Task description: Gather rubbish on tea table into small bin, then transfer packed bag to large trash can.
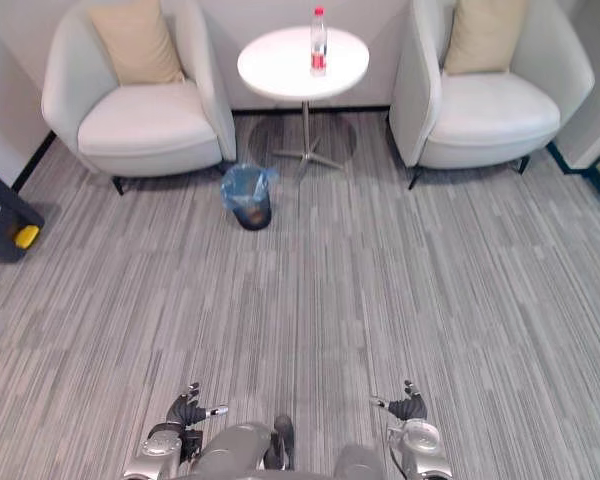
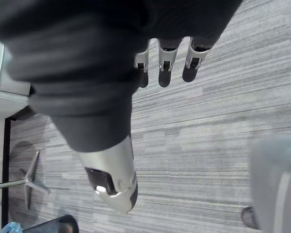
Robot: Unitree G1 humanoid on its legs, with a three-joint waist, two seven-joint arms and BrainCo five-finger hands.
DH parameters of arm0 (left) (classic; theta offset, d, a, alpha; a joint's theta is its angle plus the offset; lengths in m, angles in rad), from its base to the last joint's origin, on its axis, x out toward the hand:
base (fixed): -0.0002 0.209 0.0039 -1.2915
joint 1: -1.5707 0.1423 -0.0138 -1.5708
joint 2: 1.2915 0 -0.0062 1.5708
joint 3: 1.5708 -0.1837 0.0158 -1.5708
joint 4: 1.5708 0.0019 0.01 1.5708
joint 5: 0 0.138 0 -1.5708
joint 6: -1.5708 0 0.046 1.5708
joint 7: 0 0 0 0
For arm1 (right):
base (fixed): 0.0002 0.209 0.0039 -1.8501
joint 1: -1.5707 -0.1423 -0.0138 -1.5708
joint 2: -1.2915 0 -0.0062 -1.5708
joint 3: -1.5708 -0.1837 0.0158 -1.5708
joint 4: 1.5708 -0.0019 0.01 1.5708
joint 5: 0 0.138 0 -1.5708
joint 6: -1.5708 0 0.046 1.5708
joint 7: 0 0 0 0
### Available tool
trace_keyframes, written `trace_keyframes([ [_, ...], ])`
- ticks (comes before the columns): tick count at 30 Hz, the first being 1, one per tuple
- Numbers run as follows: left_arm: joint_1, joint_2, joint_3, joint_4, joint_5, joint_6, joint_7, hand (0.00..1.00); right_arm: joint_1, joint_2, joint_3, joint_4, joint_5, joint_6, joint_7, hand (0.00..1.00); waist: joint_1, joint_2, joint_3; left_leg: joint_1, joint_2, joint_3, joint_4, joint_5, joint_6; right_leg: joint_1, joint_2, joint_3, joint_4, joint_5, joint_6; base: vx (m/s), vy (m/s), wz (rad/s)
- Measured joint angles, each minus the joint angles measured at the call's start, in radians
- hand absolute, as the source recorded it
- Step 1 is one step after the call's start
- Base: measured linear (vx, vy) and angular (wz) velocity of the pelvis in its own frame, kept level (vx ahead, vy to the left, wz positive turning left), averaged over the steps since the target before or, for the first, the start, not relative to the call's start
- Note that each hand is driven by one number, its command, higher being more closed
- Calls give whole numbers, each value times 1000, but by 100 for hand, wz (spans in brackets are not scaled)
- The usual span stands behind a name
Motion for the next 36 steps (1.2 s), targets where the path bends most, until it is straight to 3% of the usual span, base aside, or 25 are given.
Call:
trace_keyframes([
  [2,-6,3,0,1,-1,0,0,0,-11,1,0,6,0,0,1,0,-18,7,3,33,33,-29,-24,-12,-21,-42,35,13,-229,40,-7,432,-139,44],
  [3,1,8,-1,2,-1,-1,1,0,-11,0,0,12,0,4,1,0,-28,-5,-2,48,39,-37,-38,-23,-43,-33,55,55,-424,141,-10,424,-192,45],
  [4,5,12,-1,3,-1,-1,0,0,-10,-1,-1,20,0,4,1,0,-34,-14,-7,60,39,-55,-39,-37,-66,-30,58,71,-476,235,-24,547,-266,51],
  [5,1,5,1,28,-1,1,1,0,-2,-13,-4,47,0,6,1,0,-35,-16,-12,88,49,-90,-38,-59,-98,-24,74,82,-445,329,-79,578,-295,33],
  [7,3,-9,2,36,1,0,1,0,-4,-23,-8,54,-1,11,1,0,-31,13,-27,74,102,-110,25,-59,-101,-12,103,54,-433,280,-98,487,-275,17],
  [9,0,-35,42,35,5,1,1,0,-4,-11,-10,37,0,9,1,0,-35,26,-27,-36,149,-143,283,-46,-123,48,137,13,-478,253,-126,424,-290,29],
  [10,-10,-55,64,30,5,1,0,0,3,-6,-6,23,2,8,1,0,-34,40,-25,-134,192,-161,519,20,-151,117,167,-14,-524,241,-145,336,-212,37],
  [11,-12,-63,71,26,6,1,0,0,11,-1,-5,19,3,8,0,0,-30,44,-22,-183,218,-165,633,69,-150,160,180,-21,-548,234,-159,405,-222,33],
  [12,-8,-71,72,13,6,1,-1,0,22,12,0,1,4,8,-3,0,-19,47,-18,-252,263,-155,813,67,-148,237,207,-27,-584,220,-180,371,-152,7],
  [14,2,-71,67,-14,6,2,-1,0,19,28,-1,-15,13,5,-5,0,0,26,-16,-362,263,-128,919,63,-145,338,212,-21,-645,197,-205,444,-173,-7],
  [16,2,-70,68,-39,6,0,-1,0,19,34,-7,-27,24,2,-5,0,19,20,-12,-443,244,-73,792,38,-110,401,207,-12,-698,204,-195,298,-62,-9],
  [18,-4,-73,67,-38,6,0,-1,0,20,41,-8,-38,25,3,-5,0,24,21,-10,-452,194,-46,569,30,-121,433,188,2,-717,197,-183,311,56,-19],
  [20,7,-76,60,-33,6,0,0,0,41,43,-7,-74,22,-9,-6,0,23,38,-6,-420,123,-37,156,98,-164,458,170,32,-730,163,-152,401,151,-32],
  [21,7,-76,59,-28,6,0,1,0,49,40,-5,-82,20,-12,-6,0,25,52,-5,-407,122,-38,82,122,-169,465,175,44,-730,150,-147,442,231,-48],
  [22,7,-73,60,-11,3,0,3,0,65,38,3,-84,11,-15,-7,0,26,63,0,-379,125,-31,20,217,-148,488,177,72,-720,118,-131,312,176,-49],
  [23,7,-72,62,-7,1,0,9,0,69,49,17,-84,3,-14,-8,0,28,55,1,-353,110,-13,24,237,-125,499,165,102,-715,91,-117,433,211,-53],
  [24,4,-49,59,-7,1,-1,22,0,87,52,50,-84,0,-14,-7,0,27,24,-4,-361,84,0,60,207,-86,500,135,123,-707,65,-100,353,144,-35],
  [26,0,-41,61,-7,-5,-3,23,0,97,48,66,-84,-25,-14,-7,0,25,2,-5,-381,71,31,150,127,-56,498,102,163,-669,35,-79,406,148,-44],
  [27,2,-44,60,-4,-5,-3,23,0,105,41,66,-84,-41,-14,-8,0,24,-1,-7,-360,57,55,171,83,-43,470,81,209,-575,19,-59,379,149,-50],
  [29,4,-45,56,2,-6,-3,23,0,108,36,67,-83,-51,-14,-7,0,25,-1,-8,-323,47,79,156,64,-38,413,75,246,-423,12,-34,315,145,-37],
  [30,7,-39,36,8,-11,-2,24,0,117,37,70,-84,-68,-16,-4,0,19,-11,-9,-265,20,91,124,44,-27,312,62,270,-169,40,106,341,140,-26],
  [31,6,-36,29,9,-12,-1,24,0,117,42,67,-87,-66,-20,-4,0,17,-17,-9,-240,11,92,114,28,-17,270,56,273,-65,60,153,410,132,-13],
  [32,6,-36,19,11,-13,1,24,0,112,40,62,-89,-68,-30,-4,0,9,-24,-8,-186,-2,89,100,12,-4,205,45,255,95,60,151,363,63,10],
  [33,8,-37,17,11,-14,1,25,0,113,39,64,-96,-73,-32,-4,0,-5,-27,-9,-127,-6,80,88,-6,7,160,38,217,166,37,110,368,39,19],
  [36,10,-49,20,12,-15,1,40,0,113,42,70,-106,-78,-33,-5,0,-8,-26,-7,-25,-2,60,39,-23,-2,65,35,123,93,-12,17,389,-40,32],
])
